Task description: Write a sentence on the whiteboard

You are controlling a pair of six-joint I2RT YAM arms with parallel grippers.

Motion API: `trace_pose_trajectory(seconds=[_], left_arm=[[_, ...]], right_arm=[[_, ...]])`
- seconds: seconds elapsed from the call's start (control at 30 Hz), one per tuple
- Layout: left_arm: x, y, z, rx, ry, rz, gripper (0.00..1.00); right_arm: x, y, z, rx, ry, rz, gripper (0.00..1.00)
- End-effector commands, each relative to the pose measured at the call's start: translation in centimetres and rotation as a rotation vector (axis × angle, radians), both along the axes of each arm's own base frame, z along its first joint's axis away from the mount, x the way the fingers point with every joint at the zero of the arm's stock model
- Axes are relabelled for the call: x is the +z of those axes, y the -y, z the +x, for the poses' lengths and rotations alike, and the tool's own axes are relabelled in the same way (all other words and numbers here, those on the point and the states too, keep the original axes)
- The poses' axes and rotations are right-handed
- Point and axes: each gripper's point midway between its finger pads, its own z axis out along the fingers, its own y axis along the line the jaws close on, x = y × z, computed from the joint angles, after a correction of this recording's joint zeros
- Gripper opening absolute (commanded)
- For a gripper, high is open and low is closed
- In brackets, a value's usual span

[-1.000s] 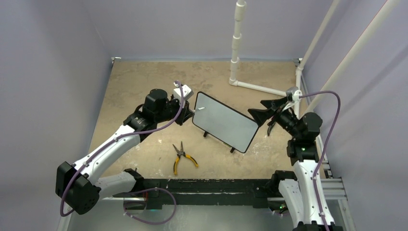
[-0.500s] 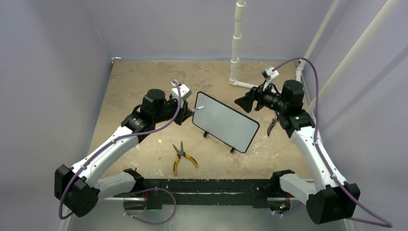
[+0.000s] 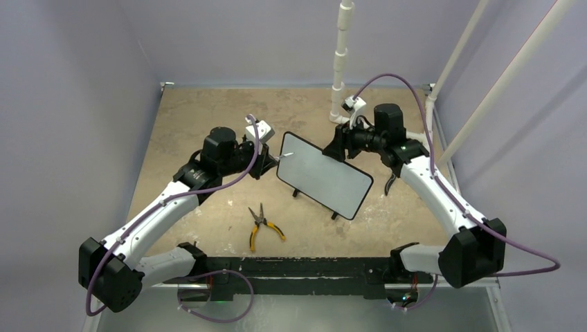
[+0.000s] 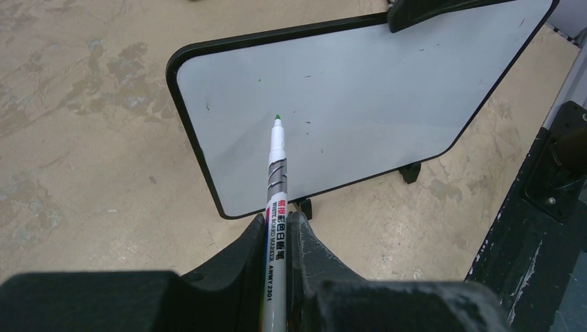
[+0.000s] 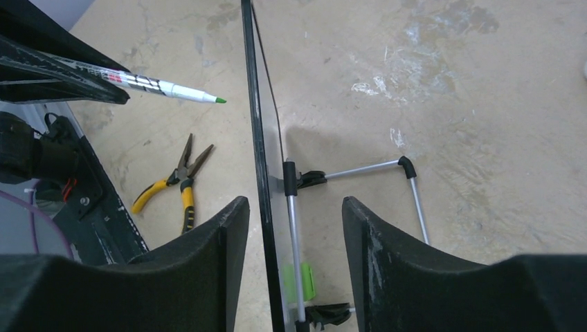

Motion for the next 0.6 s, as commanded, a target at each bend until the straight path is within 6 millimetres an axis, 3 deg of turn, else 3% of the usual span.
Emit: trace_pose_trajectory(seconds=[0.0, 0.17, 0.47, 0.57], left_arm=[[1.2, -0.1, 0.0, -0.023, 0.049, -0.019, 0.00], [1.5, 0.1, 0.2, -0.028, 0.052, -0.025, 0.00], [3.2, 0.6, 1.1, -0.062, 0.090, -0.028, 0.00], [3.3, 1.0, 1.2, -0.085, 0.091, -0.024, 0.00]], right_arm=[[0.5, -0.7, 0.6, 0.024, 0.018, -0.036, 0.52], [-0.5, -1.7, 0.3, 0.083, 0.017, -0.065, 0.38], [-0.4, -1.9, -0.7, 0.112, 0.055, -0.080, 0.00], [-0.3, -1.7, -1.1, 0.120, 0.082, -0.091, 0.00]])
